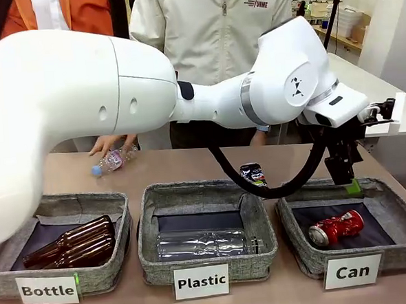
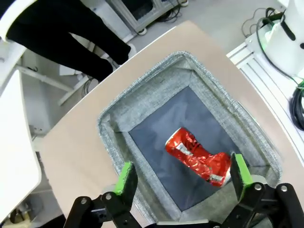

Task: Sort the can waste into the basket.
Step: Pick up the can waste from the table and place it in the right Fabric basket.

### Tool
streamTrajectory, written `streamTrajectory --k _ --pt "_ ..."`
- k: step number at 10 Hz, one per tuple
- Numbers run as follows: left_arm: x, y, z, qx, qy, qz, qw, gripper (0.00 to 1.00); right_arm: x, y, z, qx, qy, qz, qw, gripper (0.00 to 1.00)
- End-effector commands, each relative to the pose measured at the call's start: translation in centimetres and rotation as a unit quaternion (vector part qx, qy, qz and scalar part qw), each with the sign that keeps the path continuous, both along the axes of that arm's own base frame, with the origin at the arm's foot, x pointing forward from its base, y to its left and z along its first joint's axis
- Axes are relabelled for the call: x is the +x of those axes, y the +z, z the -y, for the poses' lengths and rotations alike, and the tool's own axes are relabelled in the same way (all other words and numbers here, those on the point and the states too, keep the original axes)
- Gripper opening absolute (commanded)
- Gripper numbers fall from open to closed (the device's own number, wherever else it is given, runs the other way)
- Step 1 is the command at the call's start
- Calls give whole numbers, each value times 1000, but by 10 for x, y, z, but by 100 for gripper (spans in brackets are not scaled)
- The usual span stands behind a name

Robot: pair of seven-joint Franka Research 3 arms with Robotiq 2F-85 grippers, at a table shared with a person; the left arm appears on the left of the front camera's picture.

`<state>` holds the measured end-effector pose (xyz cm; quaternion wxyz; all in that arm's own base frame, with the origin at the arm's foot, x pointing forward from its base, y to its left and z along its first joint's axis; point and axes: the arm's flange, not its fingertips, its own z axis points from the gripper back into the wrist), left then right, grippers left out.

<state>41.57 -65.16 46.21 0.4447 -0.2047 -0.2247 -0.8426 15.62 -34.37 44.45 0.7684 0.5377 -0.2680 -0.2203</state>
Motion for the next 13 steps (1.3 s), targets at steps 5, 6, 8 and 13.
streamTrajectory --k 5,6,8,13 --pt "-73 79 -206 38 129 -142 981 100 68 8 -97 -49 54 17 997 100" --pt "-78 89 -251 16 185 -191 964 100 83 9 -131 -54 84 18 995 100" --pt "-79 101 -361 -15 268 -317 910 100 109 -1 -204 -63 158 19 985 100" --pt "-83 48 -634 -138 400 -574 701 100 151 -32 -330 -19 260 -30 965 100"
